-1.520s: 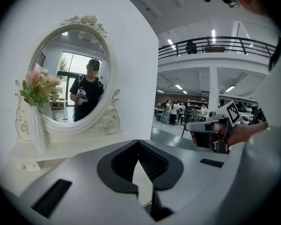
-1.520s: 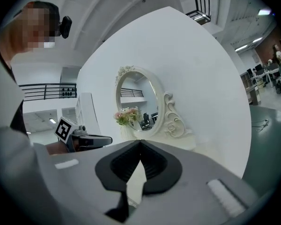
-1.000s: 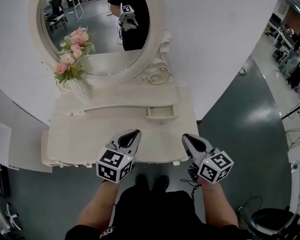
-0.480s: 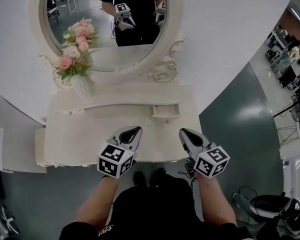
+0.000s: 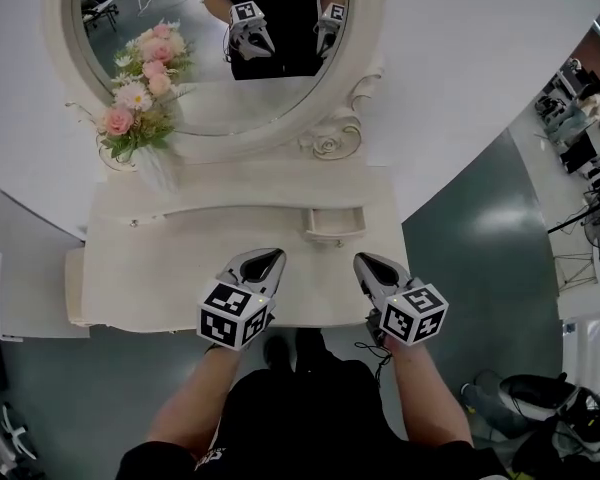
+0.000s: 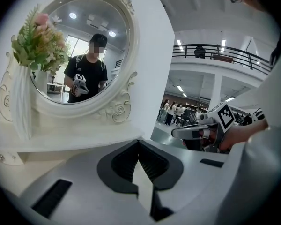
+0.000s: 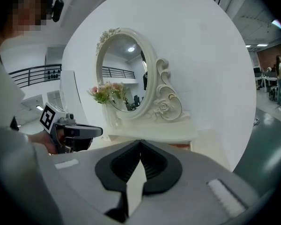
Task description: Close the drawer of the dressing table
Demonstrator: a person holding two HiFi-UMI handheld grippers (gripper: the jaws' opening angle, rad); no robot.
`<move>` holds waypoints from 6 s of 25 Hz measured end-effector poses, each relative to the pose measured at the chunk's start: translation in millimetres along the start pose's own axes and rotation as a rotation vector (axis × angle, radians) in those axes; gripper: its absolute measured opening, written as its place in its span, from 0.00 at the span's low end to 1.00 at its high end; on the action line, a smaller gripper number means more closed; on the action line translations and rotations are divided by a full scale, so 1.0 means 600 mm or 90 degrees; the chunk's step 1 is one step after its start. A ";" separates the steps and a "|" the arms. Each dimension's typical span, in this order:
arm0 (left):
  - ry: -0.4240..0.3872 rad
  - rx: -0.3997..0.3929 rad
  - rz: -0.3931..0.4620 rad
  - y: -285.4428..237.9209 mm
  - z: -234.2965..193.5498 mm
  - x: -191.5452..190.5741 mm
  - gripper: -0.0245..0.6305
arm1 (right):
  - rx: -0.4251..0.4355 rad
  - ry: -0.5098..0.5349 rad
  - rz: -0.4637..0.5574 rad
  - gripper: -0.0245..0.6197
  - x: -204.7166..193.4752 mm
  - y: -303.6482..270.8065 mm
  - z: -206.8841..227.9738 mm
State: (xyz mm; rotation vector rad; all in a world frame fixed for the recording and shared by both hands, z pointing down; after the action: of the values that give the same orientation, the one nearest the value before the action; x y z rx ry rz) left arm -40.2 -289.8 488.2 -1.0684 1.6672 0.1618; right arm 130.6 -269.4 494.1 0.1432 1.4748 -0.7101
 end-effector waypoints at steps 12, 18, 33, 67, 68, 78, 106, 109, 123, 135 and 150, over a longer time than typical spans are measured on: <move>0.031 0.021 -0.039 -0.081 -0.025 -0.011 0.05 | 0.007 -0.029 -0.127 0.16 -0.107 -0.089 0.067; 0.035 0.028 -0.055 -0.120 -0.029 -0.014 0.05 | 0.007 -0.041 -0.184 0.24 -0.151 -0.126 0.087; 0.039 0.038 -0.081 -0.146 -0.035 -0.026 0.05 | -0.014 -0.065 -0.269 0.26 -0.224 -0.180 0.110; 0.014 0.034 -0.071 -0.135 -0.047 0.019 0.05 | -0.006 -0.003 -0.281 0.19 -0.183 -0.226 0.148; 0.013 0.035 -0.069 -0.134 -0.047 0.023 0.05 | -0.006 -0.006 -0.281 0.19 -0.182 -0.228 0.150; 0.021 0.044 -0.067 -0.132 -0.054 0.030 0.05 | 0.001 -0.014 -0.285 0.19 -0.181 -0.253 0.162; 0.055 0.054 -0.052 -0.101 -0.070 0.026 0.05 | -0.027 -0.025 -0.269 0.21 -0.174 -0.297 0.184; 0.052 0.045 -0.055 -0.086 -0.060 0.019 0.05 | -0.036 -0.037 -0.271 0.25 -0.177 -0.281 0.181; 0.004 -0.007 -0.038 0.014 -0.017 -0.001 0.05 | -0.093 -0.016 -0.136 0.17 -0.098 -0.128 0.098; -0.038 -0.048 0.000 0.019 0.031 0.036 0.05 | -0.110 0.032 -0.010 0.05 0.027 0.023 0.054; -0.049 -0.003 0.089 -0.005 0.117 0.125 0.05 | -0.108 0.075 0.165 0.05 0.145 0.197 0.094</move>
State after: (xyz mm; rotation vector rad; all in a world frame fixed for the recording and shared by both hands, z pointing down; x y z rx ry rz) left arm 11.5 -292.3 399.4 -0.9367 1.6727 0.2944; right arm 234.0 -234.3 381.2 0.2448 1.5868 -0.3713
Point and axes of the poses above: the fingertips, and each gripper's own axes: y backward along the fingers, z to its right, x out of its top, the point moved 2 cm from there along y, backward along the fingers, and after that the axes turned 11 degrees about y, right-handed, at the moved point
